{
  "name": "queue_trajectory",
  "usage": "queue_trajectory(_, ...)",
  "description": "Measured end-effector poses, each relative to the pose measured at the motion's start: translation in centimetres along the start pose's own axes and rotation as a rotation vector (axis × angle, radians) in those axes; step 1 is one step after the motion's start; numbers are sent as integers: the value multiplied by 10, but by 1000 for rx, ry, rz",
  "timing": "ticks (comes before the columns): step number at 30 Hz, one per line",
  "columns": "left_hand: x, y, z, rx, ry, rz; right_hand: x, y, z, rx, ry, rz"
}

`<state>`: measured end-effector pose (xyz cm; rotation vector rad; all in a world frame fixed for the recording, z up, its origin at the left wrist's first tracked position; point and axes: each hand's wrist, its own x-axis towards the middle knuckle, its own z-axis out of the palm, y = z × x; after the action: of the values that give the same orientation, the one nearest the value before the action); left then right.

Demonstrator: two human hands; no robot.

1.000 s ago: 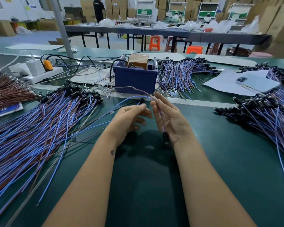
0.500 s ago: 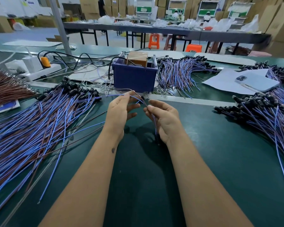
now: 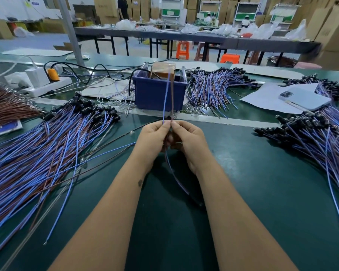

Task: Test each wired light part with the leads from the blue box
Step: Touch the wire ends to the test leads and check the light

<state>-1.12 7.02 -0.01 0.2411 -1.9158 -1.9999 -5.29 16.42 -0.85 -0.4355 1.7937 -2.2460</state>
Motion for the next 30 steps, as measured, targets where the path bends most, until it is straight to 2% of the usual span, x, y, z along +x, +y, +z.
queue_trajectory(4, 1, -5, -2, 183, 6, 17, 1, 4, 0, -73, 93, -50)
queue_trajectory(9, 2, -14, -5, 601, 114, 156, 2, 5, 2, -127, 106, -84)
queue_trajectory(11, 3, -14, -6, 663, 145, 169, 2, 5, 1, -114, 104, -80)
queue_trajectory(15, 5, -13, -8, 530, 103, 161, 2, 4, 1, -86, 114, -88)
queue_trajectory(19, 8, -15, -8, 376, 20, 27, 3, 4, 1, -20, 157, -68)
queue_trajectory(22, 10, -15, -12, 332, 13, 2, 4, 3, 0, -102, 192, -93)
queue_trajectory(30, 14, -19, -25, 406, 214, 47, 6, 4, -5, -288, 309, -126)
